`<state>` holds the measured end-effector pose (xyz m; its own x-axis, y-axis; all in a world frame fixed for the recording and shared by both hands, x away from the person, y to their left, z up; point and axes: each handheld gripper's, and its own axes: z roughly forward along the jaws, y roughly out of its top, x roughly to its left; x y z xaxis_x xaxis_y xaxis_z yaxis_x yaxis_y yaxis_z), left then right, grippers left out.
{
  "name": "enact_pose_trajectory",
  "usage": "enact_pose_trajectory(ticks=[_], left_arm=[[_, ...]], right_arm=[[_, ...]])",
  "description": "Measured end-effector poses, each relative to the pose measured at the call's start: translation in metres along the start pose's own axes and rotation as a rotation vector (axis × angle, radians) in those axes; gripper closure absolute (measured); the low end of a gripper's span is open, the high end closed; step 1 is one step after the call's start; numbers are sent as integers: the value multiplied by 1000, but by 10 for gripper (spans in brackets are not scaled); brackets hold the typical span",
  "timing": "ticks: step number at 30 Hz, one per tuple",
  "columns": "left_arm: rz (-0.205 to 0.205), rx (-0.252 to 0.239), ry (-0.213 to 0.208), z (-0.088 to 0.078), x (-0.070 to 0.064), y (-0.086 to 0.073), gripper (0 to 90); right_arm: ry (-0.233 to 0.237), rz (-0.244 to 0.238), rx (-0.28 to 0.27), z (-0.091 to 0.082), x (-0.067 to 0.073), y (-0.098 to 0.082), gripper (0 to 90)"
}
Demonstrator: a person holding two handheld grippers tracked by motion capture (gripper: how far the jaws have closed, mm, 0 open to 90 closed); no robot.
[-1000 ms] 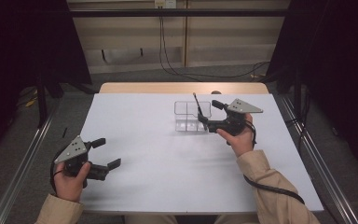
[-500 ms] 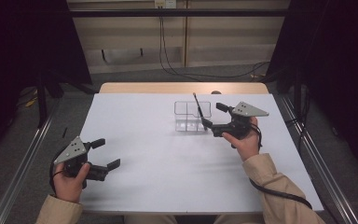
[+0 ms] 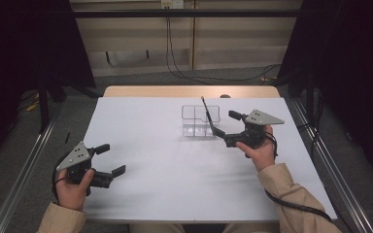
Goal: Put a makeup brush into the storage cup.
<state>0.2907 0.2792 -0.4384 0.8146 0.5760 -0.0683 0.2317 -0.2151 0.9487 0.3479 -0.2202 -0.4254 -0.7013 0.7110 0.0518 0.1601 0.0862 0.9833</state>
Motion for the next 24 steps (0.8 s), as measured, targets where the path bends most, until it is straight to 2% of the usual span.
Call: enact_pose_trajectory(ticks=[24], left_arm=[[0, -1, 1, 0, -1, 1, 0]], right_arm=[[-12, -9, 11, -28, -2, -7, 69]])
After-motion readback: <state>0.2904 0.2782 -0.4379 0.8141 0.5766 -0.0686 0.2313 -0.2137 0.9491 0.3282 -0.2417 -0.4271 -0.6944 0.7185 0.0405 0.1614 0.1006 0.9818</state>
